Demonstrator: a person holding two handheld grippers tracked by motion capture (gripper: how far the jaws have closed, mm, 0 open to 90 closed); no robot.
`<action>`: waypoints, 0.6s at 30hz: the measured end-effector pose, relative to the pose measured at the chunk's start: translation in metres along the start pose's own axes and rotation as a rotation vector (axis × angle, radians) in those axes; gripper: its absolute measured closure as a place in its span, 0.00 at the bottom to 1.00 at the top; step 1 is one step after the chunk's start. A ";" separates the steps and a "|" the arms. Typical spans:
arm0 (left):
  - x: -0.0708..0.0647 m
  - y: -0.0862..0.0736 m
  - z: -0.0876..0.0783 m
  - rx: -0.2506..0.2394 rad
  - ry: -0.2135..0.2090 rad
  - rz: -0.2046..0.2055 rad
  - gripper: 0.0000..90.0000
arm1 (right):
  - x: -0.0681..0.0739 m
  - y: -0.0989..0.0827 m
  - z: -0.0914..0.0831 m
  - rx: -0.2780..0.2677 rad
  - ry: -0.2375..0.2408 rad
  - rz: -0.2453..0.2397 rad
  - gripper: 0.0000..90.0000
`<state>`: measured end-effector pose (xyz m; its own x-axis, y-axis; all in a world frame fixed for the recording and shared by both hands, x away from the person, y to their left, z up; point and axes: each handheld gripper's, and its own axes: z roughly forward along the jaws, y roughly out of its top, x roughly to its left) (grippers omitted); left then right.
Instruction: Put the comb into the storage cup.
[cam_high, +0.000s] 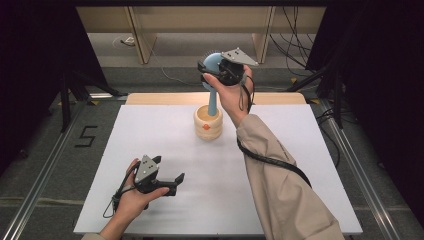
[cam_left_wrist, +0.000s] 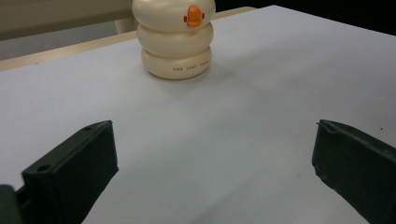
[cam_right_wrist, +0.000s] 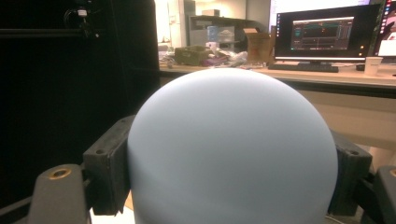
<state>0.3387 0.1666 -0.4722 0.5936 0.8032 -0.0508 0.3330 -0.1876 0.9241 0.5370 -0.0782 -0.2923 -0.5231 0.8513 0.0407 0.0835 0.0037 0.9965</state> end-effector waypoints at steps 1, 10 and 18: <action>0.000 0.000 0.000 0.000 0.000 0.001 0.00 | 0.000 0.000 0.001 -0.001 0.000 -0.001 0.24; 0.001 0.000 0.000 0.003 0.000 -0.001 0.00 | 0.002 0.002 0.003 -0.007 0.004 -0.004 0.24; 0.001 0.000 0.000 0.002 0.001 -0.001 0.00 | 0.002 -0.001 0.006 -0.004 0.004 -0.002 0.24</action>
<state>0.3392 0.1671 -0.4723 0.5924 0.8040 -0.0516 0.3350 -0.1875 0.9234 0.5409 -0.0732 -0.2934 -0.5264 0.8494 0.0390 0.0789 0.0031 0.9969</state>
